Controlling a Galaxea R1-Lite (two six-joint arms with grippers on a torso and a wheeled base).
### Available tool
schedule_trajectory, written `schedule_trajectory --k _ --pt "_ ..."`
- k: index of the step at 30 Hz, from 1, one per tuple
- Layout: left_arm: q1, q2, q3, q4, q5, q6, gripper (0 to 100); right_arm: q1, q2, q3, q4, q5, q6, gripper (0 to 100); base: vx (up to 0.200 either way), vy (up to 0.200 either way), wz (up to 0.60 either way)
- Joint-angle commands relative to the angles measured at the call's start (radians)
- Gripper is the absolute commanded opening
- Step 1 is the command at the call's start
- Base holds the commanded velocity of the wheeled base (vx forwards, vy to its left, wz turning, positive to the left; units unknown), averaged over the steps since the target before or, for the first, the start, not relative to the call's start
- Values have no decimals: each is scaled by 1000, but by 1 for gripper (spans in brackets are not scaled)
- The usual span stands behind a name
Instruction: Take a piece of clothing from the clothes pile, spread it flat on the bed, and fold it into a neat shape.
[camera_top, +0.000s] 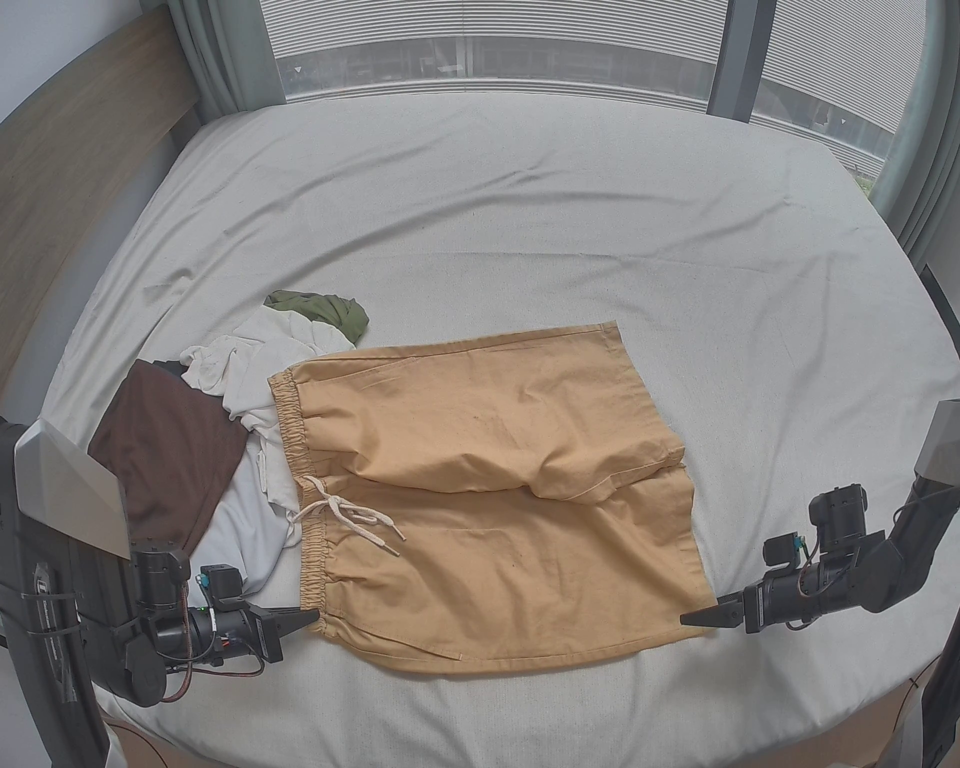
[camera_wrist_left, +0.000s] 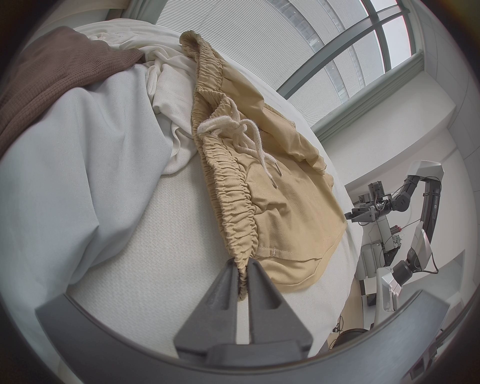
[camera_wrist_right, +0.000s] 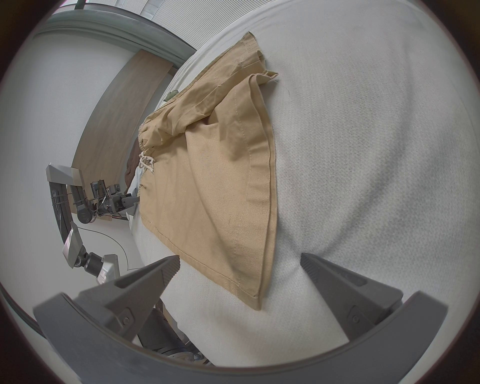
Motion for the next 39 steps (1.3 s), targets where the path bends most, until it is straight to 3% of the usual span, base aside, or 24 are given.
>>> schedule_trajectory --k 1,4,5,39 --pt "0 2 0 -1 0 -1 0 8 5 -1 -6 2 0 100 0 0 0" --pt "0 3 -1 -1 0 -1 0 6 7 -3 -7 2 2 100 0 0 0" --pt "0 2 -1 -1 0 -1 0 6 7 -3 -7 2 2 0 0 0 0" --pt "17 2 73 1 -3 2 0 23 8 6 37 0 -3 0 0 0 0"
